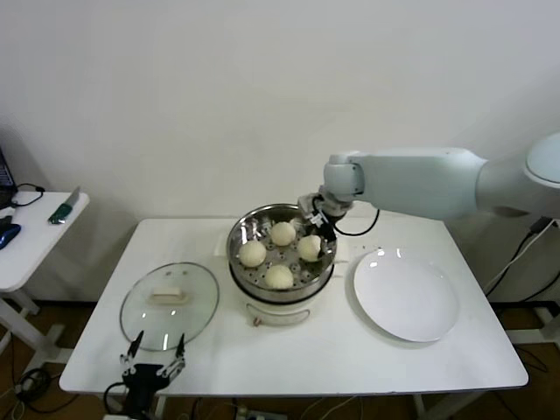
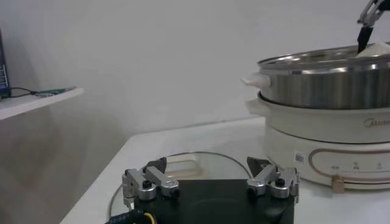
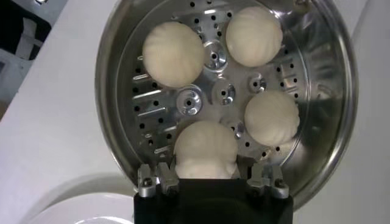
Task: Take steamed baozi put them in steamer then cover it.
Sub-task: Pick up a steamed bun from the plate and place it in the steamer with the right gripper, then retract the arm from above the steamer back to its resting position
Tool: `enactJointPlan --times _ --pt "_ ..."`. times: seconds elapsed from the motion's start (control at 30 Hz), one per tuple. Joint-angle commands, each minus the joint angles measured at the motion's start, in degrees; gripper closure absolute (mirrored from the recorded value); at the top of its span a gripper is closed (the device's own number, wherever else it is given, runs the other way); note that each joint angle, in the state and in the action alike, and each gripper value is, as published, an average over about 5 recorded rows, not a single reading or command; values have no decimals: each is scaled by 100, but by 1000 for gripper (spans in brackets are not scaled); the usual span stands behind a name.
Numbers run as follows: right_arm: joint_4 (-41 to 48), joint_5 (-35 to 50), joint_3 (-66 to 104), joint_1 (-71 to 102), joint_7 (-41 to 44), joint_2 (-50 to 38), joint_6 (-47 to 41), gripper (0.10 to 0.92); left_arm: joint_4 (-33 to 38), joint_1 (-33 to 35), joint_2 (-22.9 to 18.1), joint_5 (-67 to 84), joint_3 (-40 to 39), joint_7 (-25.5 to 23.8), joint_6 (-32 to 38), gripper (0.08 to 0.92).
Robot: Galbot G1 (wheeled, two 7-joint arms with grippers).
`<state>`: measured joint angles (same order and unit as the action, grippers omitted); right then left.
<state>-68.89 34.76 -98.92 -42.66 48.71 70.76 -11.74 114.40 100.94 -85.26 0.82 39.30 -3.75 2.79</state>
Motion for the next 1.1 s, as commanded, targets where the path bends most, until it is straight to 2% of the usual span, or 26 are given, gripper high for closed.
enactJointPlan --times 0.03,0.23,0.4,0.53,0.77,0.87,0.97,1.1 --pt "227 -135 53 288 -83 161 -31 355 -5 -2 2 17 8 3 0 177" --pt "219 -96 50 265 -5 181 -4 342 4 -15 -10 24 1 2 -6 177" --pt "185 -94 52 218 56 146 28 252 16 -20 -15 25 2 1 -8 177" --pt "117 60 148 9 233 -10 143 215 38 -15 -16 28 15 0 -13 177" --pt "-159 1440 259 -703 559 -756 263 203 96 22 -3 41 23 -3 -33 177" --pt "-246 1856 481 -772 108 -1219 112 202 130 31 -1 74 7 20 -67 177" --pt "-386 2102 1044 -526 -807 -1730 -25 203 143 32 4 148 -34 82 -95 177" --pt "-579 1841 2260 321 -2231 -2413 133 203 129 33 13 267 -74 150 -100 177"
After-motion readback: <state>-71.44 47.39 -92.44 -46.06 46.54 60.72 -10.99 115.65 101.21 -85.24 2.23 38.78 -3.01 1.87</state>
